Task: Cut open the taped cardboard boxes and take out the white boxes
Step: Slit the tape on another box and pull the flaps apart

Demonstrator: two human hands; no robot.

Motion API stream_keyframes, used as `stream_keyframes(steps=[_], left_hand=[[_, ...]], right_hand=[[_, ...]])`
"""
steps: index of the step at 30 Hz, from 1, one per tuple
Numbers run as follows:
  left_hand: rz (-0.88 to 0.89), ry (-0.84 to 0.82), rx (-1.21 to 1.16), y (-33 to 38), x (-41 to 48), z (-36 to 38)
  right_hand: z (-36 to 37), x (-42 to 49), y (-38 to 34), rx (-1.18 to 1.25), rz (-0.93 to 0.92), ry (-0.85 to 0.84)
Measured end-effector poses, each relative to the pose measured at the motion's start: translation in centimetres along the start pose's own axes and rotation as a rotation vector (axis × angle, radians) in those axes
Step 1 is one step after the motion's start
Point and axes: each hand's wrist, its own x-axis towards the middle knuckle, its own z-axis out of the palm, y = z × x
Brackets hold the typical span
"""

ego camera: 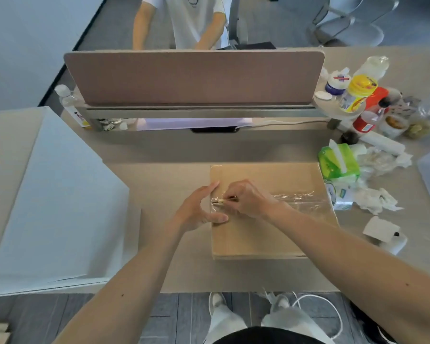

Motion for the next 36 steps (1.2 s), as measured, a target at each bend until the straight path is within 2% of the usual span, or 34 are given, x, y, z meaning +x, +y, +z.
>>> stream_keyframes(steps=[4,11,17,28,36], left_hand=[[0.001,-0.022,0.009,0.1,0.0,-0.1],[-0.032,0.004,-0.004,0.5,-0.3,0.0],[-0.088,0.006,0.045,1.6,-0.5,0.0],[-0.133,0.011,0.175,2.8,-0.6,-0.2],[-0.175,0.008,0.370,3.4,-0.2,-0.4]], right_hand=[[0.3,0.2,0.2,-0.058,-0.067,0.011],[-1.6,-0.2,1.4,-0.151,-0.143,-0.116],[-2.5,-0.8,2.3,-0.178,-0.225,-0.129],[-4.6,-2.7,3.7,-0.224,-0.154,-0.226],[-7.9,-6.1,7.2,-0.312,-0.105,-0.283]])
